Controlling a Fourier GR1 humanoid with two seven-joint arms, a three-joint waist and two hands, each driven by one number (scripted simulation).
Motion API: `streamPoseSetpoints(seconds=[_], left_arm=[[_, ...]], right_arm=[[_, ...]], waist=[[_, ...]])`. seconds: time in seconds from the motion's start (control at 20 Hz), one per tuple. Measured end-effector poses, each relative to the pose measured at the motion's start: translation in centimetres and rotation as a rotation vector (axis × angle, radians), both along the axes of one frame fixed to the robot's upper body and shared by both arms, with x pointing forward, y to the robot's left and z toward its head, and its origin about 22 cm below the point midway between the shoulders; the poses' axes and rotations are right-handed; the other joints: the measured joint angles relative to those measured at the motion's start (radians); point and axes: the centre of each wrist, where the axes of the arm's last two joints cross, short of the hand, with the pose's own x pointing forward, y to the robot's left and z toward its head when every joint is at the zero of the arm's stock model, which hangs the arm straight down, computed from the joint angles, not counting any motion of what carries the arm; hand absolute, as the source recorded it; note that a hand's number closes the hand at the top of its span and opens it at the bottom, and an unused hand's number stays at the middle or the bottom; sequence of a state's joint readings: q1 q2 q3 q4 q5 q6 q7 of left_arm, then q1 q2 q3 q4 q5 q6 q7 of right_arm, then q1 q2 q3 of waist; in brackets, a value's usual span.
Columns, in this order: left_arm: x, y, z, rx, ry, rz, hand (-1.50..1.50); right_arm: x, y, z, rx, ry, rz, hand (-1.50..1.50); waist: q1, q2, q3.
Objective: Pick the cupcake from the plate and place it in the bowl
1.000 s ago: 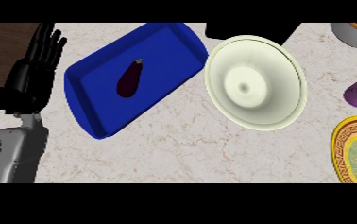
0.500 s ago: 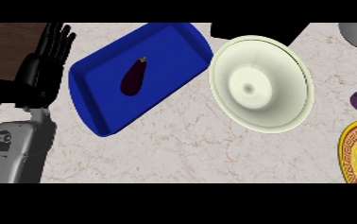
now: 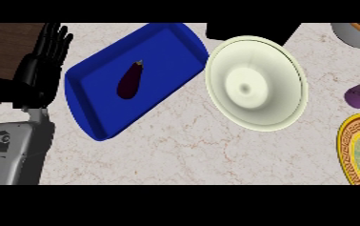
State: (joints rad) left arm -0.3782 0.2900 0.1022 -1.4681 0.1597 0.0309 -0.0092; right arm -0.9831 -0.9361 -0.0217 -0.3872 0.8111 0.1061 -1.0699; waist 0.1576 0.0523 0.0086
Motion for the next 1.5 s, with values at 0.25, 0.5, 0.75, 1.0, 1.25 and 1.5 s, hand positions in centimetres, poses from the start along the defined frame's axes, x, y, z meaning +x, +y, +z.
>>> streamPoseSetpoints(seconds=[0.25, 0.5, 0.75, 1.0, 1.25, 1.5], left_arm=[[0.0, 0.4, -0.2, 0.003, 0.013, 0.018, 0.00], [-0.1, 0.5, -0.6, 0.002, 0.023, 0.033, 0.00], [-0.4, 1.3, -1.2, 0.005, 0.033, 0.055, 0.00], [-0.7, 1.8, -1.5, 0.005, 0.039, 0.066, 0.00], [-1.0, 2.5, -1.8, 0.002, 0.042, 0.091, 0.00], [-1.2, 3.0, -1.9, 0.000, 0.043, 0.113, 0.00]], right_arm=[[1.3, 1.5, 2.0, 0.120, -0.052, 0.057, 1.50], [2.9, 3.8, 2.9, 0.216, -0.027, 0.118, 1.50], [4.4, 6.3, 4.1, 0.256, 0.025, 0.173, 1.50], [6.0, 10.0, 5.5, 0.243, 0.085, 0.239, 1.50], [7.6, 14.5, 4.9, 0.200, 0.160, 0.319, 1.50], [8.8, 19.0, 3.2, 0.163, 0.238, 0.395, 1.50]], waist=[[-0.017, -0.010, -0.002], [-0.034, -0.018, -0.005], [-0.050, -0.027, -0.007], [-0.066, -0.034, -0.009], [-0.088, -0.039, -0.009], [-0.109, -0.043, -0.009]])
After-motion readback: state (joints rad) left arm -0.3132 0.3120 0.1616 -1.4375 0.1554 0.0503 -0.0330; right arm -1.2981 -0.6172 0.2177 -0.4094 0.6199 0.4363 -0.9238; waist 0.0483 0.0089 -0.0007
